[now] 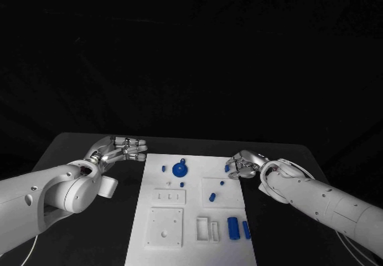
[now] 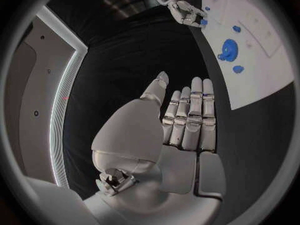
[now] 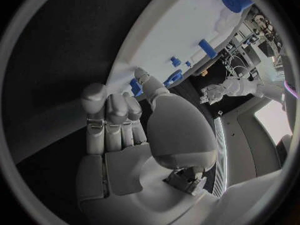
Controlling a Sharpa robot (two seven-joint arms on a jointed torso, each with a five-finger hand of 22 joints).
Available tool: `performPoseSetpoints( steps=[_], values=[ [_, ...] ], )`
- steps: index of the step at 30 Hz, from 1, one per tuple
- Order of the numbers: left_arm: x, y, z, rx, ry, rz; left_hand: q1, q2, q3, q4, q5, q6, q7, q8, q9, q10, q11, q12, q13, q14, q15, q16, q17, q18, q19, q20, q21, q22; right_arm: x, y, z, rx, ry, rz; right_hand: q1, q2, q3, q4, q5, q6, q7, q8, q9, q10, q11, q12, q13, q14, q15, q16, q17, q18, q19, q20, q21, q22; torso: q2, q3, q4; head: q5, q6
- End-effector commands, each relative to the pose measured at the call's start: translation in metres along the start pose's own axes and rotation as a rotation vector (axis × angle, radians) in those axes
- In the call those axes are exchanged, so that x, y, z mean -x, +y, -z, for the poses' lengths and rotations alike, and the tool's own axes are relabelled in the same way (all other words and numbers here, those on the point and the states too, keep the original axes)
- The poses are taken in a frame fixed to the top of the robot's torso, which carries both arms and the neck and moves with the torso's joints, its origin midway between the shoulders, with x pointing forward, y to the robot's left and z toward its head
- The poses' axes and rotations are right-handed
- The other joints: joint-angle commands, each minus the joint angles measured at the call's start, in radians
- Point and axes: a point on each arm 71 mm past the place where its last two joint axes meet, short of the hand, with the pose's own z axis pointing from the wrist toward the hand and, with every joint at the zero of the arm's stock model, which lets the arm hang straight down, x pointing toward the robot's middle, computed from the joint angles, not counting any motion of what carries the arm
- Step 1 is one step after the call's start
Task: Assemble the parts on the task board
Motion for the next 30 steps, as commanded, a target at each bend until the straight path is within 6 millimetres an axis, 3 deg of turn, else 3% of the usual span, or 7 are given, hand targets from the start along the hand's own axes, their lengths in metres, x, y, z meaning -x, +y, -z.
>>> performPoseSetpoints(
  steps=[1, 14, 19, 30],
  values=[
    [-0.0025, -0.0015, -0.0001, -0.014, 0.018, 0.002, 0.003, 0.008, 0.002, -0.006, 0.006, 0.006, -0.002, 0.005, 0.001, -0.009, 0.001, 0.004, 0.001, 0.0, -0.005, -0.006, -0.001, -0.005, -0.005, 0.0, 0.006, 0.001, -0.0044, 0.0015, -0.0001, 0.014, 0.03, 0.0, -0.006, 0.006, 0.005, 0.002, -0.002, 0.01, -0.001, 0.004, 0.002, -0.006, 0.003, 0.008, 0.001, -0.004, 0.001, 0.006, 0.002, -0.006, 0.019, 0.008, 0.008, 0.091, -0.001, 0.0004, -0.0016, 0.0, -0.001],
    [-0.0024, -0.0014, 0.0, -0.013, 0.019, 0.002, 0.003, 0.008, 0.002, -0.006, 0.006, 0.006, -0.002, 0.005, 0.001, -0.009, 0.001, 0.004, 0.001, 0.0, -0.005, -0.006, -0.001, -0.005, -0.005, 0.0, 0.006, 0.001, -0.0068, 0.0005, -0.0012, -0.002, 0.001, -0.022, -0.032, 0.028, 0.003, 0.032, -0.022, 0.024, 0.001, 0.004, 0.002, 0.003, 0.005, 0.021, 0.007, 0.002, 0.002, 0.018, 0.012, -0.003, 0.025, 0.009, 0.028, 0.094, -0.001, -0.0003, -0.0012, 0.002, -0.002],
    [-0.0026, -0.0012, 0.0, -0.009, 0.022, 0.003, 0.002, 0.009, 0.001, -0.008, 0.006, 0.006, -0.002, 0.005, 0.001, -0.01, 0.002, 0.004, 0.001, 0.0, -0.004, -0.006, -0.001, -0.004, -0.007, 0.0, 0.009, 0.002, -0.0069, 0.0007, -0.0019, -0.006, -0.011, -0.027, -0.045, 0.035, 0.033, 0.04, -0.028, 0.037, 0.002, 0.003, 0.001, 0.006, 0.006, 0.028, 0.009, 0.005, 0.003, 0.024, 0.018, -0.001, 0.027, 0.011, 0.035, 0.095, -0.002, -0.0013, -0.0013, 0.002, -0.003],
    [-0.0024, -0.0009, -0.0002, -0.006, 0.022, 0.002, 0.001, 0.009, 0.0, -0.007, 0.006, 0.005, -0.002, 0.005, 0.0, -0.012, 0.002, 0.003, 0.001, 0.0, -0.004, -0.005, -0.001, -0.004, -0.007, 0.0, 0.01, 0.002, -0.0079, 0.0015, -0.0032, -0.013, -0.023, -0.034, -0.055, 0.048, 0.059, 0.043, -0.041, 0.06, -0.001, 0.004, 0.002, 0.007, 0.005, 0.03, 0.008, 0.007, 0.002, 0.025, 0.02, -0.002, 0.027, 0.01, 0.041, 0.095, -0.002, 0.002, -0.0033, 0.005, 0.002]
  ],
)
